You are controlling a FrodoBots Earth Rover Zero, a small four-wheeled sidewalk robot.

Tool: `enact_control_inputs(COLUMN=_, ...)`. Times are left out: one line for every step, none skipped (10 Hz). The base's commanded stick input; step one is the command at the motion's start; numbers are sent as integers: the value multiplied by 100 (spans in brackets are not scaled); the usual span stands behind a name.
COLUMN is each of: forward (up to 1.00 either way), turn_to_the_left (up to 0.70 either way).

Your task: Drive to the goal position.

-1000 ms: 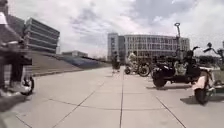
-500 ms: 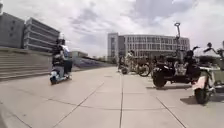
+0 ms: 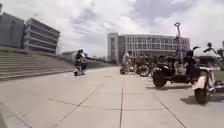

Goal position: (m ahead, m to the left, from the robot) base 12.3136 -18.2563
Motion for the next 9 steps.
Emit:
enact_control_inputs(forward=100, turn_to_the_left=2)
enact_control_inputs(forward=100, turn_to_the_left=3)
enact_control_inputs(forward=100, turn_to_the_left=12)
enact_control_inputs(forward=100, turn_to_the_left=28)
enact_control_inputs(forward=100, turn_to_the_left=40)
enact_control_inputs(forward=100, turn_to_the_left=29)
enact_control_inputs(forward=100, turn_to_the_left=3)
enact_control_inputs(forward=100, turn_to_the_left=2)
enact_control_inputs(forward=100, turn_to_the_left=2)
